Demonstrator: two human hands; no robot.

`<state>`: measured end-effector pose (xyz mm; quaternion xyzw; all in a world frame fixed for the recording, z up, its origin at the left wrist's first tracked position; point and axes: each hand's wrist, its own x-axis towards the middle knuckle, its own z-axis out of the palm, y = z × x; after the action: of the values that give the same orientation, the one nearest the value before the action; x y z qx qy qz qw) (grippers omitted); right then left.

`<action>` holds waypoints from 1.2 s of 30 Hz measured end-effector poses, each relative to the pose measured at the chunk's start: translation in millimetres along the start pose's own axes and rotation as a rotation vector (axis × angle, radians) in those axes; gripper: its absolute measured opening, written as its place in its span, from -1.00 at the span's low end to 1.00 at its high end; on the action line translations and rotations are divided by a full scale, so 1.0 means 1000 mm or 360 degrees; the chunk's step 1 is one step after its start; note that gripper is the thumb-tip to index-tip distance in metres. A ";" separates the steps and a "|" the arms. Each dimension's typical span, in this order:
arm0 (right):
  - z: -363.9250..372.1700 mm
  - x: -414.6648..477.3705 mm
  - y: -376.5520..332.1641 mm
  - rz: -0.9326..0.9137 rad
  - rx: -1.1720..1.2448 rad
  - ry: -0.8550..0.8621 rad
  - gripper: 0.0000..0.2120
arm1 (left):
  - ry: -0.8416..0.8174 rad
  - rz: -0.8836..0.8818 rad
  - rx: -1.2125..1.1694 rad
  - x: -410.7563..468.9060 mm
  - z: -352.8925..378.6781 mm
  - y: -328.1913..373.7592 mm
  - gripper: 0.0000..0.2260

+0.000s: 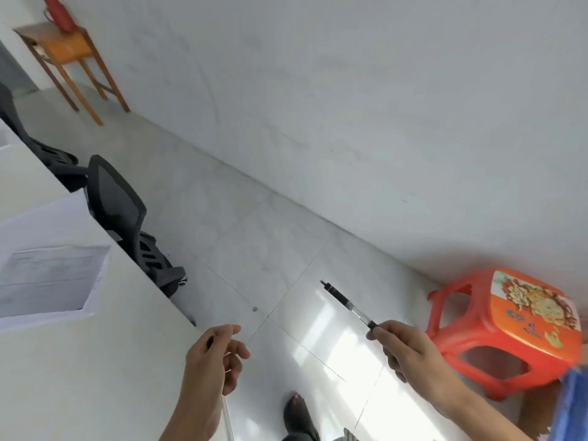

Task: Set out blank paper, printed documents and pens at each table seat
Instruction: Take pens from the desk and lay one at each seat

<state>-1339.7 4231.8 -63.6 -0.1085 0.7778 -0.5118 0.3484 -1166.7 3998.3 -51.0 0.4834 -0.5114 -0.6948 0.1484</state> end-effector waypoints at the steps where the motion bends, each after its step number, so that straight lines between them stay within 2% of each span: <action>1: -0.003 0.017 -0.015 -0.0016 0.0005 0.0013 -0.77 | -0.0004 0.0011 -0.0004 0.016 0.005 0.016 -0.85; 9: -0.009 0.140 -0.087 0.0060 0.0099 0.0063 -0.73 | -0.0030 0.0085 -0.0015 0.115 0.039 0.102 -0.85; 17: -0.003 0.313 -0.149 0.0095 0.0045 -0.0173 -0.71 | 0.0296 -0.0008 -0.0085 0.236 0.049 0.141 -0.84; 23: 0.013 0.444 -0.236 0.0040 -0.0110 -0.0433 -0.68 | 0.0489 0.0066 -0.0261 0.307 0.073 0.207 -0.85; 29: 0.074 0.533 -0.312 -0.0095 -0.0303 -0.0736 -0.67 | 0.0808 0.0021 -0.0431 0.338 0.047 0.223 -0.85; 36: 0.195 0.594 -0.356 -0.0155 -0.0458 -0.1059 -0.69 | 0.1179 0.0003 -0.0610 0.390 -0.028 0.236 -0.83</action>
<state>-1715.1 3617.9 -55.2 -0.3540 0.6798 -0.3497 0.5388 -1402.4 3607.5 -52.3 0.6638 -0.2854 -0.5564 0.4102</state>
